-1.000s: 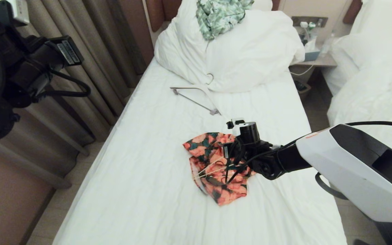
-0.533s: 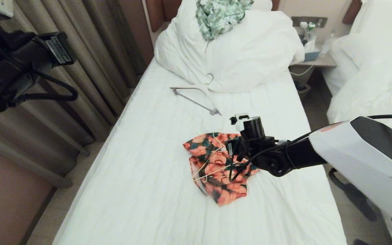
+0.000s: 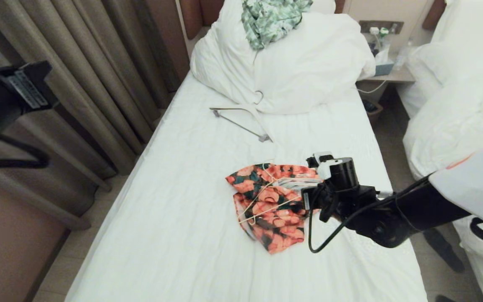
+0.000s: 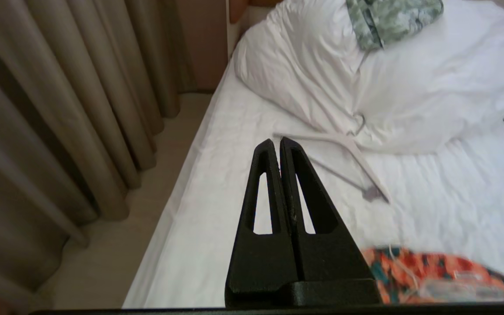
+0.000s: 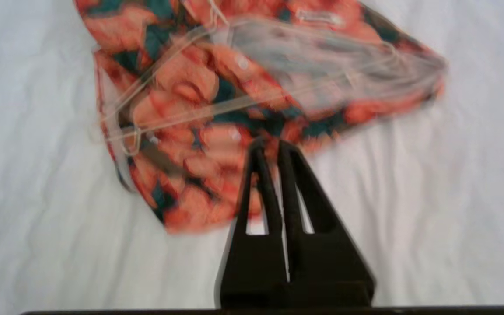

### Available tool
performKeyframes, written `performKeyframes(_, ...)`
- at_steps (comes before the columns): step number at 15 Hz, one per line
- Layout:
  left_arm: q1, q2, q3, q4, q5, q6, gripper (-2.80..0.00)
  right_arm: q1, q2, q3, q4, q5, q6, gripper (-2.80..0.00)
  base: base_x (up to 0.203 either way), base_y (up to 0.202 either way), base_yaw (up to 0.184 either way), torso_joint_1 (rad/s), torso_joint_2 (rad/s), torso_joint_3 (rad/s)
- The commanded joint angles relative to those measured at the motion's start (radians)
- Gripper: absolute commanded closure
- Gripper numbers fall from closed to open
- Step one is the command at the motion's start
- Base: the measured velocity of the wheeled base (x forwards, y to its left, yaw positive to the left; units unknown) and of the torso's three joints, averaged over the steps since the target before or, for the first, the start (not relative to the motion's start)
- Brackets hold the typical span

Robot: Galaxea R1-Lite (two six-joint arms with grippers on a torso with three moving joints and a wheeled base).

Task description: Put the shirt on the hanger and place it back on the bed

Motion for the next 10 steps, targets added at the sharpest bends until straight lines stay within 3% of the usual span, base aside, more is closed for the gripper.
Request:
performKeyframes(1,0.003,-0.172,0.123,0.024,-0.001,-0.001,0.0,-0.006,-0.129,0.129,-0.031,-0.003,0.0,0.0,0.0,0.0,0.0,0.0,0.0,0.0)
performKeyframes(4,0.003,-0.409,0.247,0.124,-0.002,-0.001,0.0,-0.004,-0.315,0.355,-0.07,-0.024,0.003,0.0,0.0,0.0,0.0,0.0,0.0,0.0)
performKeyframes(7,0.014,-0.686,0.294,0.351,0.005,-0.001,0.0,0.005,-0.507,0.527,-0.078,-0.123,0.007,0.0,0.0,0.0,0.0,0.001,0.0,0.011)
performKeyframes(10,0.091,-0.918,0.326,0.564,0.013,-0.022,0.0,0.0,-0.69,0.615,-0.054,-0.231,0.018,0.0,0.0,0.0,0.0,0.0,0.0,0.0)
